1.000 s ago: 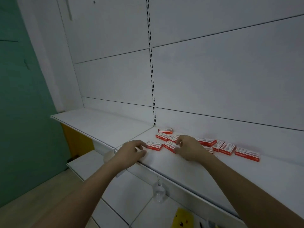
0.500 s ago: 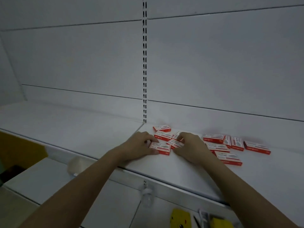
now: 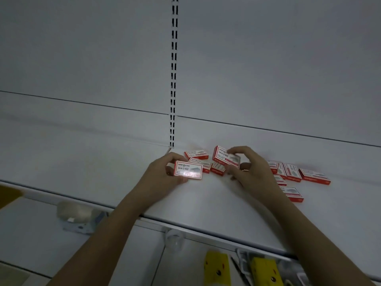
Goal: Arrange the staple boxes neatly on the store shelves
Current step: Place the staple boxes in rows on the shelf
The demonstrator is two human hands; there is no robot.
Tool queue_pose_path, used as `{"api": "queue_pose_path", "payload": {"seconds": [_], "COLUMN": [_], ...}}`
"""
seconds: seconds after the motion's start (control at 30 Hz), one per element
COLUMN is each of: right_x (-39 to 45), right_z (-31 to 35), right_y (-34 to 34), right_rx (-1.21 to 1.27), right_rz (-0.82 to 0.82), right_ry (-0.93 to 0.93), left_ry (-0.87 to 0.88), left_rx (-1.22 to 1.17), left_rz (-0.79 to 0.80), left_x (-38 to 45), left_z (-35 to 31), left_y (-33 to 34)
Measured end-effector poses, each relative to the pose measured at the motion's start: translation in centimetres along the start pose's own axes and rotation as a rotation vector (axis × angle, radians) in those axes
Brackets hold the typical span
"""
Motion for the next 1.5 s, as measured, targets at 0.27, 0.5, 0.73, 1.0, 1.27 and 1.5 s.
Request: {"api": "queue_pose_path", "payload": {"seconds": [0.27, 0.5, 0.73, 1.0, 1.27, 1.5], "right_x": [0.1, 0.3, 0.4, -1.0, -5.3, -7.9], "right_z": [-0.6, -1.4, -2.3, -0.1, 1.7, 4.1], "right_y": [0.1, 0.5, 0.8, 0.3, -4.3, -12.5], "right_rx": [-0.015, -0.025, -0.138, -0.286, -0.463, -0.531], "right_rz": [-0.019, 0.027, 0.031, -0.031, -0.114, -0.241], "right_ry": [-0.123, -0.136, -0.182, -0.202, -0.19, -0.118], "left_ry": [-0.017, -0.047, -0.051, -0.025, 0.019, 0.155], "left_rx": [-0.004, -0.022, -0.097, -0.088, -0.152, -0.084], "left_rz": [-0.041, -0.061, -0.037, 0.013, 0.042, 0.136], "left_x": [-0.6, -0.4, -0.2, -0.4, -1.2, -3.3], "left_z": [-0.9, -0.8, -0.7, -0.5, -1.5, -9.0], "left_y": [-0.2, 0.0, 0.2, -0.2, -0.1, 3.6]}}
Point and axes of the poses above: each hand's wrist, its own x-axis towards the middle knuckle, its own y-axis out of the palm, z = x × y, the point moved 1 cm from there along x, towards the middle knuckle, and after that the axes turned 10 degrees about -z, right-handed, at the moved point
